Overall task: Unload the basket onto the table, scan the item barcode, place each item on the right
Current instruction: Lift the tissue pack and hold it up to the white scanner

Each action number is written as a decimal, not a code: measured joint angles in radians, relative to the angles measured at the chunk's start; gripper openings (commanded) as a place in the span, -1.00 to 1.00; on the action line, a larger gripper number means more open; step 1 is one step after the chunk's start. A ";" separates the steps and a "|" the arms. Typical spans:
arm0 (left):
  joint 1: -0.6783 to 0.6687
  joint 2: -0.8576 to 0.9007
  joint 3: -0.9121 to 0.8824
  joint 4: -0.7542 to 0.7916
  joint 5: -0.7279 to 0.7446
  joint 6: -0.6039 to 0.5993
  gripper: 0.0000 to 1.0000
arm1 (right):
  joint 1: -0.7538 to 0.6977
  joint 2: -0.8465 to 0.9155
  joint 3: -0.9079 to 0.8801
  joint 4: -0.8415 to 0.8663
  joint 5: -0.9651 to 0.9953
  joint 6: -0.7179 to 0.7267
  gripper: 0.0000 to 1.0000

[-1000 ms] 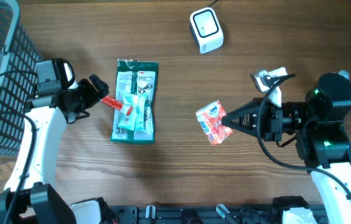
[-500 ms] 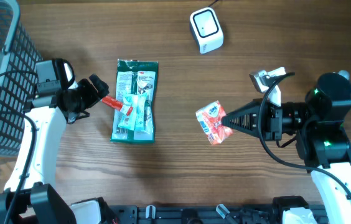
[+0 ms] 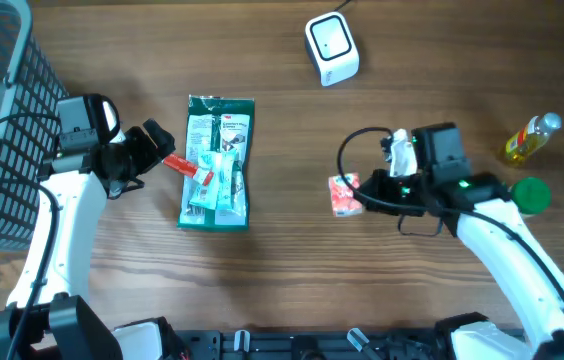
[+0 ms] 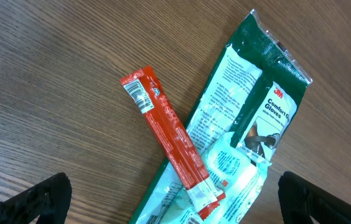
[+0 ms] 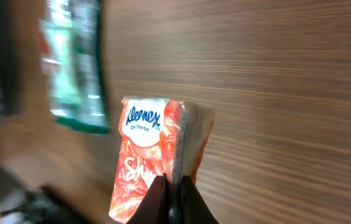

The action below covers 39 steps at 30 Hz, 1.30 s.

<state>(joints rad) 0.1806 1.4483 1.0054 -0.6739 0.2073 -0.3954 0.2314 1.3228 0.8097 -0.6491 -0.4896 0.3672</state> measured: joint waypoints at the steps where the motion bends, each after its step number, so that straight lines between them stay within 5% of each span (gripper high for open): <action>1: 0.000 0.000 0.000 0.001 0.000 0.000 1.00 | 0.000 0.012 0.018 -0.044 0.042 -0.020 -0.91; 3: 0.000 0.000 0.000 0.002 0.000 0.000 1.00 | 0.000 0.024 0.123 -0.164 0.119 -0.058 -0.91; 13: 0.000 0.000 0.000 0.000 0.000 0.000 1.00 | 0.000 0.299 1.301 -0.900 0.383 -0.190 -0.91; 29: 0.000 0.000 0.000 0.000 0.000 0.000 1.00 | 0.135 0.859 1.366 -0.446 0.688 -0.338 -0.91; 39: 0.000 0.000 0.000 0.001 0.000 0.000 1.00 | 0.245 1.069 1.366 -0.093 1.077 -0.556 -0.91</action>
<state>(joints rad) 0.1806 1.4483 1.0058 -0.6731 0.2073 -0.3958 0.4763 2.3913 2.1754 -0.7418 0.5873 -0.1886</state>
